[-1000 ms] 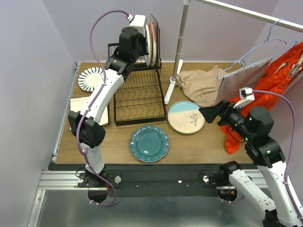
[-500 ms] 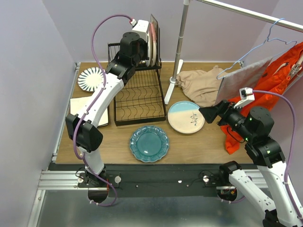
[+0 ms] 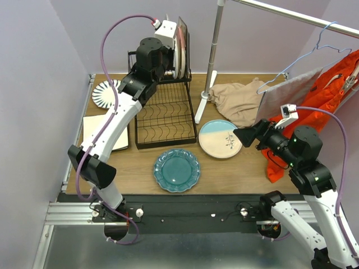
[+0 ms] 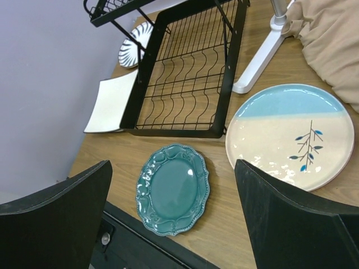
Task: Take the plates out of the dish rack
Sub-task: Unload the plate from the dish rack, then place the plate at the center of the board.
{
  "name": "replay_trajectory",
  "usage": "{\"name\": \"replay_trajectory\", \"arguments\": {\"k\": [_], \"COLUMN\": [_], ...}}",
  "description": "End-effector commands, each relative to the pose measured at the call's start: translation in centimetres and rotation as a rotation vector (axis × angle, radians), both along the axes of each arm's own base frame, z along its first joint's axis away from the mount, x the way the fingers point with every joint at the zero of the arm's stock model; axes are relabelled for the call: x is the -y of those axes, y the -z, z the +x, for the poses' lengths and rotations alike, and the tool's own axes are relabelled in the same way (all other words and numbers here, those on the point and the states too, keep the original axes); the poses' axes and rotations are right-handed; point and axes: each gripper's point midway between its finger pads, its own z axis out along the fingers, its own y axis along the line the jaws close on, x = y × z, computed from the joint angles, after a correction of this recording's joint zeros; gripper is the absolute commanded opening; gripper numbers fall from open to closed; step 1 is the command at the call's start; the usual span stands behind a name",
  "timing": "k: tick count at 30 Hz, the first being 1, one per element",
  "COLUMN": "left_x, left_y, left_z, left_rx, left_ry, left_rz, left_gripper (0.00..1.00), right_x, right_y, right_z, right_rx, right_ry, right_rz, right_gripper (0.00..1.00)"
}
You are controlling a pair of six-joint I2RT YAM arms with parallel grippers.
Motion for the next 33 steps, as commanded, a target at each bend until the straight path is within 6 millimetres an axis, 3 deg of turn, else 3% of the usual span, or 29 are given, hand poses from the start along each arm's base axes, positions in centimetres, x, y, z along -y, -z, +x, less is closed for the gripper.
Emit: {"name": "replay_trajectory", "arguments": {"k": [1, 6, 12, 14, 20, 22, 25, 26, 29, 33], "left_x": [-2.0, -1.9, -2.2, -3.4, -2.1, -0.7, -0.5, 0.6, 1.7, 3.5], "left_y": [-8.4, -9.2, -8.2, -7.8, -3.9, -3.1, -1.7, -1.3, 1.4, 5.2], "left_z": [-3.2, -4.7, -7.6, -8.6, -12.3, -14.9, -17.8, -19.5, -22.7, -25.6], "left_rx": [0.215, 0.237, 0.231, 0.217, 0.142, 0.138, 0.136, 0.139, 0.135, 0.13], "left_ry": [-0.022, 0.013, -0.01, -0.069, -0.096, -0.056, -0.034, 0.003, 0.031, 0.069], "left_rz": [-0.052, -0.048, 0.015, 0.038, 0.152, 0.19, 0.228, 0.238, 0.337, 0.458], "left_gripper": [0.0, 0.0, 0.0, 0.0, 0.0, 0.0, 0.0, 0.0, 0.0, 0.0], "right_x": [-0.7, -0.6, -1.4, -1.6, -2.0, -2.7, -3.3, -3.3, -3.1, -3.1], "right_y": [0.7, 0.8, 0.9, 1.2, 1.2, 1.8, 2.6, 2.9, 2.9, 1.7], "right_z": [-0.6, -0.8, -1.2, -1.5, -2.6, -2.9, -3.2, -3.2, -2.9, -2.2], "right_rx": [-0.027, -0.031, -0.074, -0.096, -0.124, -0.186, -0.267, -0.286, -0.31, -0.317], "right_ry": [-0.039, -0.033, -0.073, -0.084, -0.122, -0.163, -0.175, -0.168, -0.128, -0.097], "right_rz": [0.027, 0.042, 0.072, 0.073, 0.09, 0.103, 0.131, 0.141, 0.171, 0.199], "right_gripper": [0.99, 0.99, 0.98, 0.98, 1.0, 1.0, 1.0, 1.0, 1.0, 1.0]}}
